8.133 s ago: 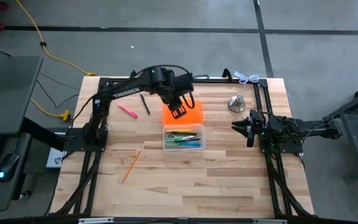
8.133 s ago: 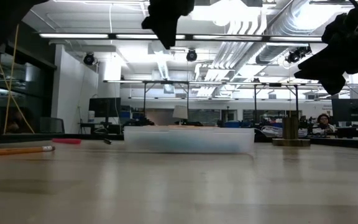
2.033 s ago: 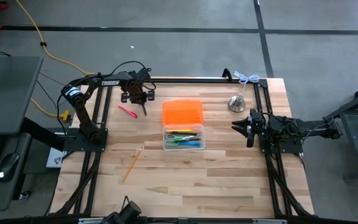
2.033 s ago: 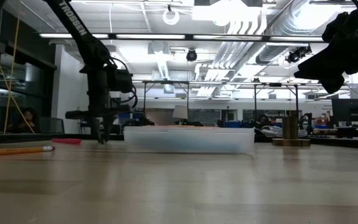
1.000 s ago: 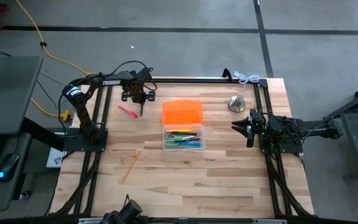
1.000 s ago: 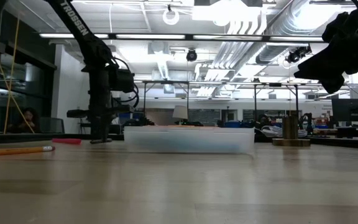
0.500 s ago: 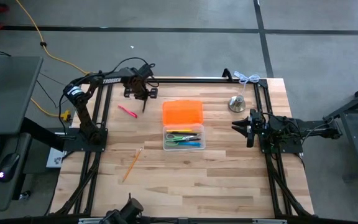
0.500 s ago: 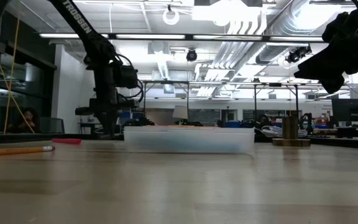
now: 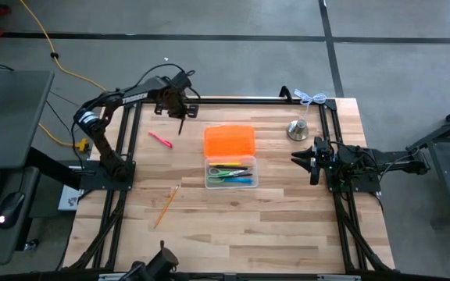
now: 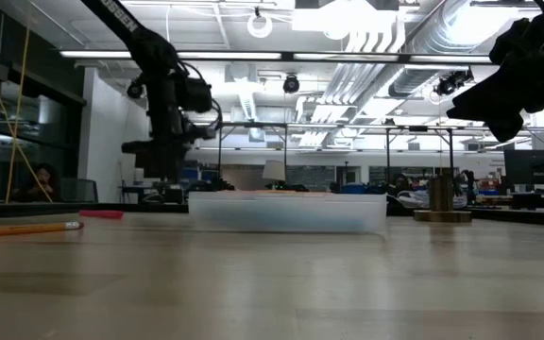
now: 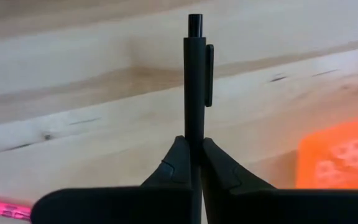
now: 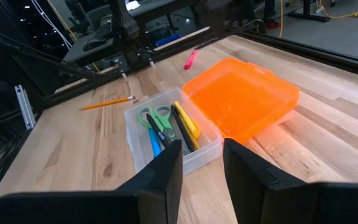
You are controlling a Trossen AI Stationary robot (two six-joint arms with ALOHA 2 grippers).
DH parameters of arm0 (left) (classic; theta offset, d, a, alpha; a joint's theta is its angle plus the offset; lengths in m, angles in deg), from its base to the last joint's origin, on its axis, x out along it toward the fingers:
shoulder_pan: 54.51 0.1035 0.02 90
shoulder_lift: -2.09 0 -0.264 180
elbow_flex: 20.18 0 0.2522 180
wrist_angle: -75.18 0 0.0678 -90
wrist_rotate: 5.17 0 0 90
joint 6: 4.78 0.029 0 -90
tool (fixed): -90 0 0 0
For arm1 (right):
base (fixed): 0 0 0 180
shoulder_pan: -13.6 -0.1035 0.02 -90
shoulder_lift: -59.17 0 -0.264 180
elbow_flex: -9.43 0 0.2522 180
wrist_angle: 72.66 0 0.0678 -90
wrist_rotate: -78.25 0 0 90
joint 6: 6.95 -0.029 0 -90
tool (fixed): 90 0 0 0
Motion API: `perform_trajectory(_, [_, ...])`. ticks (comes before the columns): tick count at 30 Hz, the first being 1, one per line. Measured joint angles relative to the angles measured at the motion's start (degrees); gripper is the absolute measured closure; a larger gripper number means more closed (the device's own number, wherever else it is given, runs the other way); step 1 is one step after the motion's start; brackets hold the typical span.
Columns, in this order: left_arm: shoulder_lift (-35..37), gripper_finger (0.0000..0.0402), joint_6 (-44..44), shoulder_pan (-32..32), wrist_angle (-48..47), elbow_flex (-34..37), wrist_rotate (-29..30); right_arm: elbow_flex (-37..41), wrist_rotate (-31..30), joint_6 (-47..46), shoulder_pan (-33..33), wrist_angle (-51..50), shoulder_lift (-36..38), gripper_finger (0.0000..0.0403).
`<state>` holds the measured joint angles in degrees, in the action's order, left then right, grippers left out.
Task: Pick & place school supplies into a supply box
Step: Put the black pen into the orange supply box
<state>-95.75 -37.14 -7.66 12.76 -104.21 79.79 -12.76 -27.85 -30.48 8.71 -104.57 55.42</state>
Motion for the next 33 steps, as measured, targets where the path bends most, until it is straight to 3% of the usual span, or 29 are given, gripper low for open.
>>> perform_trajectory(18, [15.23, 0.0362, -0.02, -0.19, -3.16, -6.6, 1.59, 0.0, -0.02, 0.0, 0.0, 0.0, 0.0, 0.0308])
perform_trajectory(33, [18.3, 0.0362, -0.79, -5.81, -7.31, -14.36, 8.65, 0.0, -0.02, 0.02, 0.01, 0.02, 0.0, 0.0308])
